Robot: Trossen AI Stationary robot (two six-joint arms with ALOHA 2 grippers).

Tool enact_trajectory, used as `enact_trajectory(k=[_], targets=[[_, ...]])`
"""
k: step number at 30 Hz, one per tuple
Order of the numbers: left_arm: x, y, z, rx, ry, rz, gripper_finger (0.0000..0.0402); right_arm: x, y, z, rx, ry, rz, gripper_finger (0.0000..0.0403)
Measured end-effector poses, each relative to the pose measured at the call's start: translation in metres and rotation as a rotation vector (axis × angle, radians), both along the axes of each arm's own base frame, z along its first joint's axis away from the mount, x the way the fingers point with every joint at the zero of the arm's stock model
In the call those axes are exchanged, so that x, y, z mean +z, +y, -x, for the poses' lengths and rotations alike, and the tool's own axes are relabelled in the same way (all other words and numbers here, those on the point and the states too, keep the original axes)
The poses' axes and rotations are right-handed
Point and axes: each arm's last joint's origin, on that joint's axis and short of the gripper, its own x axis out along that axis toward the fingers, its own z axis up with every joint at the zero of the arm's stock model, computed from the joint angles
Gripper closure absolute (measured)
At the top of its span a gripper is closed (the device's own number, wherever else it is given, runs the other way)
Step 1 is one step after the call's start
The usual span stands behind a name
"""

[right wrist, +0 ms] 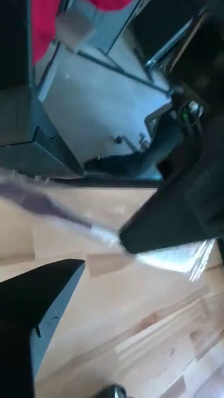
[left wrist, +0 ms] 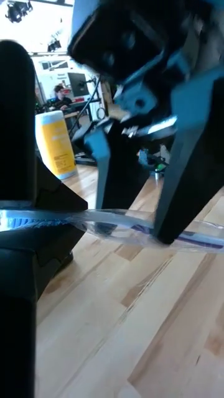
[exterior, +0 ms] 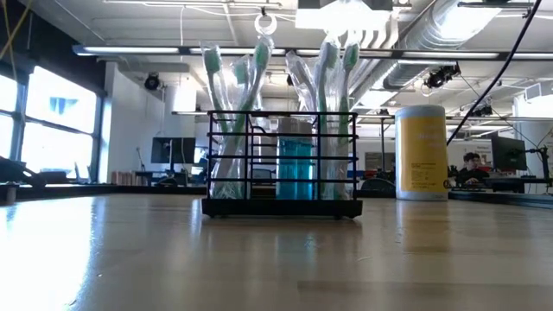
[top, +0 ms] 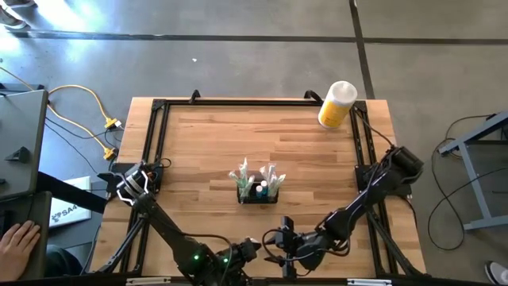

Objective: Pick & Place toothbrushing station
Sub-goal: Put the violet toothbrush into the black wire organizer

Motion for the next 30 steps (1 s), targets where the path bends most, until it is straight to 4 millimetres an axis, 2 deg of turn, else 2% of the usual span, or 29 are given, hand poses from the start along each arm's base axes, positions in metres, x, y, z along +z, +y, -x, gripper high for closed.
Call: enact_trajectory(k=[5, 10, 14, 20, 27, 30], targets=[[0.0, -0.0001, -0.0001, -0.001, 0.0, 0.001, 0.039, -0.0109, -0.003, -0.0075, -0.007, 0.02, 0.02, 0.0188], [0.0, -0.0002, -0.0001, -0.004, 0.002, 0.005, 0.039, -0.0099, -0.0044, -0.0088, 0.003, 0.018, 0.019, 0.0219], [-0.0001, -0.0003, -0.0001, -0.005, 0.003, 0.009, 0.0389, -0.0098, -0.002, -0.0071, 0.017, 0.016, 0.026, 0.0267], [-0.0002, -0.0007, 0.0, -0.008, 0.003, 0.013, 0.0375, -0.0112, -0.0037, -0.007, 0.031, 0.02, 0.08, 0.0371], [-0.0007, -0.001, 0.0002, 0.008, -0.005, 0.073, 0.0359, -0.0111, -0.0039, -0.0072, 0.036, 0.011, 0.106, 0.0369], [-0.0018, -0.0019, 0.0004, -0.049, 0.048, 0.067, 0.0358, -0.0116, -0.004, -0.0067, 0.035, 0.014, 0.115, 0.0371]])
